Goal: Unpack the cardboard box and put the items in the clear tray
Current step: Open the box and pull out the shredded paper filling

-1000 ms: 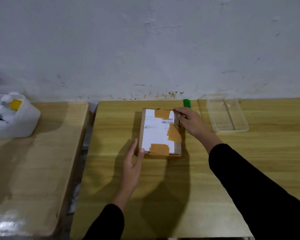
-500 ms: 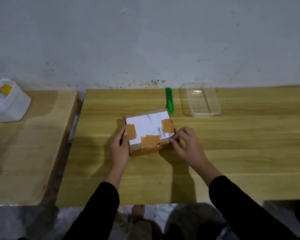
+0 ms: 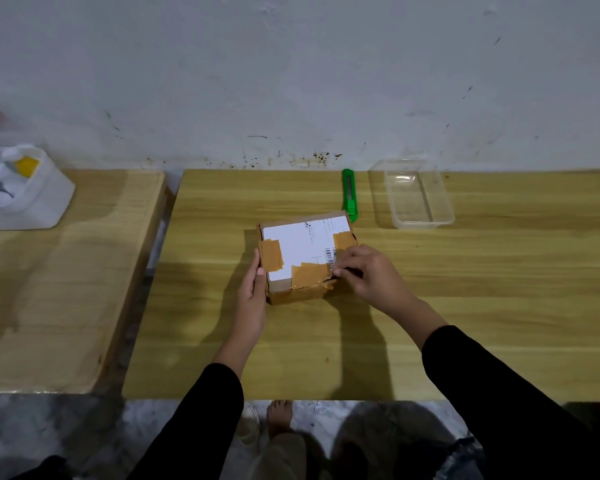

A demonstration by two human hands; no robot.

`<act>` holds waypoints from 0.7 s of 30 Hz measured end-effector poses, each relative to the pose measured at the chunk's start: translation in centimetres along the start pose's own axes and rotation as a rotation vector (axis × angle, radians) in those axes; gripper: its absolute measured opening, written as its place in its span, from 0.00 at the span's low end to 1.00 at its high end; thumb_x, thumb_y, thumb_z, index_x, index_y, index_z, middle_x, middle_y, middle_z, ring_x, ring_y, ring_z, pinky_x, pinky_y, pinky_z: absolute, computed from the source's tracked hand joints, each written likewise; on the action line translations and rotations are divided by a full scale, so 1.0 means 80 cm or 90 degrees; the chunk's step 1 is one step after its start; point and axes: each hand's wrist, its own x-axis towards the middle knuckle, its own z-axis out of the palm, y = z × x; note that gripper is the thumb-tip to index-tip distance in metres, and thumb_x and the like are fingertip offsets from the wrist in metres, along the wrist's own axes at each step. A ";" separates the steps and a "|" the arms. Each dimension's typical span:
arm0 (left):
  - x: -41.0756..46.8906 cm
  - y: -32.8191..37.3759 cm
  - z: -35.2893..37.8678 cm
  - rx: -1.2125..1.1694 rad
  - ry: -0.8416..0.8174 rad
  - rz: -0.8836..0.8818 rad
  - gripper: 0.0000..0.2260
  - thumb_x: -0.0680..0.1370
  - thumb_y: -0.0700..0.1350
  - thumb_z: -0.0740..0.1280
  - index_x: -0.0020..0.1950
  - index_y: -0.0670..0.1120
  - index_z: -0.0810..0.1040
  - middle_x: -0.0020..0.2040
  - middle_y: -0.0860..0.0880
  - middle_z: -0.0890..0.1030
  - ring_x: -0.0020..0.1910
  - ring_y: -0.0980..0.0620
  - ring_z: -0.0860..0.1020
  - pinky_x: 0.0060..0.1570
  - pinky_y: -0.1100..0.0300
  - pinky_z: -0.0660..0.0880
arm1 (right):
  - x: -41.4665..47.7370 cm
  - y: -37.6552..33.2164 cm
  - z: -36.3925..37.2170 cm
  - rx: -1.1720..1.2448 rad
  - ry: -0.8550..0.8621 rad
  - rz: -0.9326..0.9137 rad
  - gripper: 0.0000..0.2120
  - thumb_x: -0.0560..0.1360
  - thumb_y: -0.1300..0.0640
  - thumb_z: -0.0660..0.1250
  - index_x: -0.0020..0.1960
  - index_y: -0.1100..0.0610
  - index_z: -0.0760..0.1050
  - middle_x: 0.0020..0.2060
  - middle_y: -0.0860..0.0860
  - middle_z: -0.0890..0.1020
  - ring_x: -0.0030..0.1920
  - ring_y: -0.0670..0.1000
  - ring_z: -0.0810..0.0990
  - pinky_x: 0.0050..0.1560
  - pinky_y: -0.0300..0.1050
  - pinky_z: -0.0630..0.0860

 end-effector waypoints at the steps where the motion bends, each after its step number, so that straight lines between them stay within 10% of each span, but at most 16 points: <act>1: 0.000 0.000 0.001 -0.003 0.000 0.002 0.20 0.82 0.43 0.53 0.75 0.47 0.59 0.69 0.57 0.64 0.69 0.59 0.63 0.67 0.64 0.61 | 0.001 0.000 0.000 -0.018 -0.003 -0.018 0.04 0.71 0.64 0.69 0.43 0.61 0.83 0.40 0.56 0.83 0.43 0.53 0.77 0.44 0.36 0.68; 8: 0.002 0.000 0.003 0.007 0.000 0.014 0.20 0.82 0.41 0.53 0.75 0.45 0.58 0.67 0.56 0.63 0.68 0.60 0.61 0.56 0.80 0.64 | 0.004 -0.013 -0.010 -0.029 0.034 -0.062 0.05 0.73 0.61 0.63 0.42 0.60 0.77 0.37 0.55 0.81 0.40 0.53 0.74 0.43 0.44 0.68; 12: 0.000 -0.005 0.001 0.019 -0.014 0.004 0.19 0.82 0.44 0.52 0.74 0.45 0.59 0.70 0.54 0.65 0.69 0.58 0.61 0.62 0.68 0.61 | 0.016 -0.035 -0.029 0.055 0.130 -0.021 0.06 0.75 0.60 0.61 0.43 0.61 0.75 0.38 0.54 0.78 0.41 0.50 0.74 0.42 0.43 0.71; 21: 0.002 0.000 0.001 0.069 -0.041 0.028 0.19 0.83 0.43 0.52 0.75 0.47 0.59 0.71 0.56 0.63 0.67 0.67 0.62 0.57 0.81 0.61 | 0.113 -0.048 -0.070 0.088 0.286 0.046 0.06 0.74 0.58 0.67 0.49 0.59 0.81 0.43 0.50 0.80 0.42 0.43 0.74 0.45 0.23 0.68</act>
